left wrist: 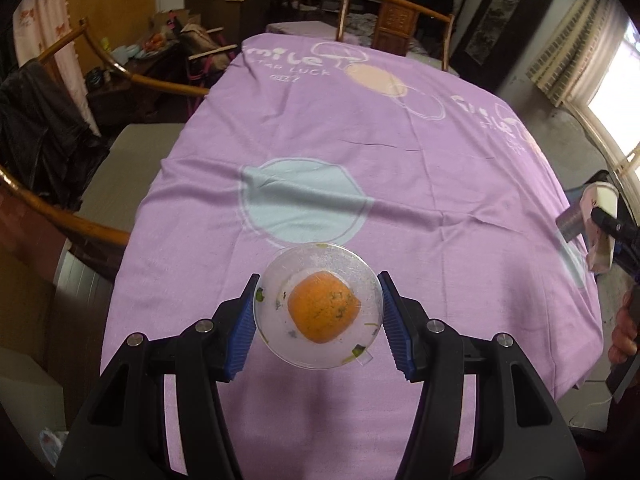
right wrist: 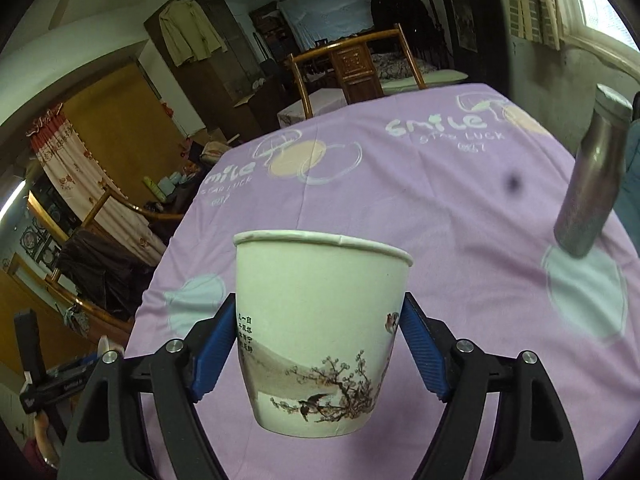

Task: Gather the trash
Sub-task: 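Carry the orange cup to the red basket and open the left tool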

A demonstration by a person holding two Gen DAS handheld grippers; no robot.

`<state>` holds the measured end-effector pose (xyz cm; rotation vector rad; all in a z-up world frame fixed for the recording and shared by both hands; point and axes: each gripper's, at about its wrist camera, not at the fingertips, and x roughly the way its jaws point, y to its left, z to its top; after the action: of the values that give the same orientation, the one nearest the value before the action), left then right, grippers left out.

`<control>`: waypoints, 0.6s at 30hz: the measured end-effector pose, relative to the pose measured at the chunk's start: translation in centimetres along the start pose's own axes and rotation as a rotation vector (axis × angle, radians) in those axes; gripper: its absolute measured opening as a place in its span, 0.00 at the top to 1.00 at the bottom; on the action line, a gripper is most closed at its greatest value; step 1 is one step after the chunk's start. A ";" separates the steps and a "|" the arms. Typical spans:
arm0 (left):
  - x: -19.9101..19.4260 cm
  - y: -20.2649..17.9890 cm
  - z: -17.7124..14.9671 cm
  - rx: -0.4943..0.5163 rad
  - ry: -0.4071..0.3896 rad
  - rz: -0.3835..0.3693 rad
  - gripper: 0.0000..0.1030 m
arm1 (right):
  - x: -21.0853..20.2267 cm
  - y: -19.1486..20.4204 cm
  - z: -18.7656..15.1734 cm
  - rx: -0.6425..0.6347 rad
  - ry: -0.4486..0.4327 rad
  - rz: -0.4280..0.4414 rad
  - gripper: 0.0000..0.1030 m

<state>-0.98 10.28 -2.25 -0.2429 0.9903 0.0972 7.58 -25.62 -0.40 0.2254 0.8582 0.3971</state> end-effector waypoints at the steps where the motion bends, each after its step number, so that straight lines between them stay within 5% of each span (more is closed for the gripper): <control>1: -0.1 0.0 -0.1 0.007 -0.003 -0.005 0.45 | 0.0 0.5 -0.8 -0.003 0.014 0.001 0.24; 9: -1.8 2.3 -1.5 -0.010 -0.037 0.014 0.45 | 1.1 4.9 -4.3 -0.050 0.125 0.072 0.24; 18: -6.2 9.0 -6.5 -0.162 -0.077 0.156 0.45 | 3.6 14.1 -4.5 -0.243 0.200 0.213 0.24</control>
<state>-11.37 17.62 -1.90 -0.3076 0.9247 0.3279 2.74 -11.20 -0.84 0.0516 0.9757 0.7275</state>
